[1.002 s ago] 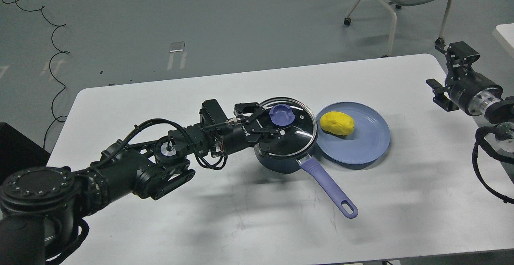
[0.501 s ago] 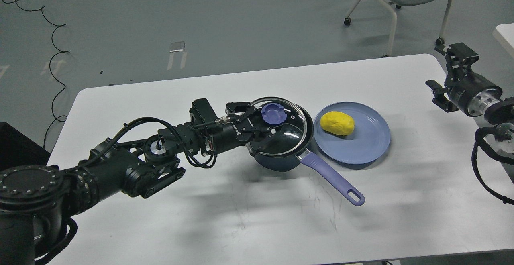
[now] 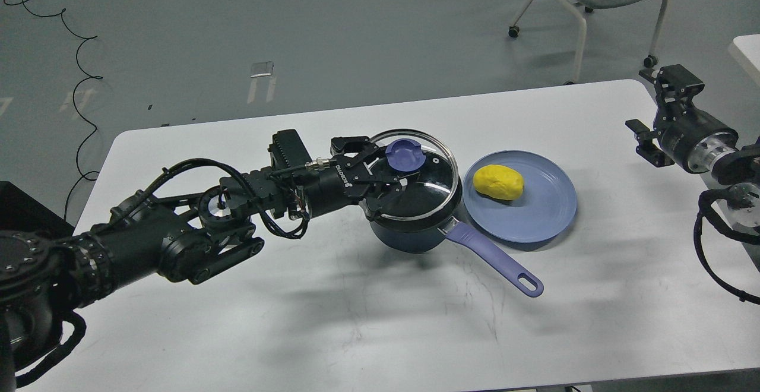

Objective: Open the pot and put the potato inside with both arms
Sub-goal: 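Lift the lid off the saucepan and set it down nearer the robot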

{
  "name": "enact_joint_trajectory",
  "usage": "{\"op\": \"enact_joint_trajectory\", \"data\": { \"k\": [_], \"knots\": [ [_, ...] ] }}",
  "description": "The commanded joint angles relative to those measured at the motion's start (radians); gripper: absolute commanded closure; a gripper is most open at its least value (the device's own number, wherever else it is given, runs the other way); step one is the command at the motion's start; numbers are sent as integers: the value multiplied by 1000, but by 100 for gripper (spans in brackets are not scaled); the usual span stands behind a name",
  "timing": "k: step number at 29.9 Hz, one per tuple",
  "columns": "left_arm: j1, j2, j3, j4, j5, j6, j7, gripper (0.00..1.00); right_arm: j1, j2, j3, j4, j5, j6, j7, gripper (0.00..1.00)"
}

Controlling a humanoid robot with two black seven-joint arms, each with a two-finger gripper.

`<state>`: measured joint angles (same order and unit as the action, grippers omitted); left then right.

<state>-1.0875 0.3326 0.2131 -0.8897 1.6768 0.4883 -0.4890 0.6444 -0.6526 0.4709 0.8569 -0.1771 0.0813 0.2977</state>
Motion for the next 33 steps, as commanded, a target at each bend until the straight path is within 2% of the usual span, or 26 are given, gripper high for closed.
{"op": "enact_joint_trajectory", "data": {
  "k": [1,8,11,15,23,33],
  "knots": [
    [-17,49,-1,-17,-78,0,0,73,0,1,0,-7,1,2,0,1],
    [-3,173,-3,-17,-155,0,0,73,0,1,0,-6,-1,3,0,1],
    [11,244,-1,-17,-250,-30,0,72,0,1,-1,-7,-1,5,0,1],
    [76,299,0,-17,-299,-36,0,72,0,1,-6,-7,-1,3,0,1],
    [245,309,0,-3,-298,0,0,72,1,18,-8,-7,-2,3,0,1],
    [301,298,14,12,-289,0,0,69,3,16,-8,-7,-2,3,0,1]
  ]
}}
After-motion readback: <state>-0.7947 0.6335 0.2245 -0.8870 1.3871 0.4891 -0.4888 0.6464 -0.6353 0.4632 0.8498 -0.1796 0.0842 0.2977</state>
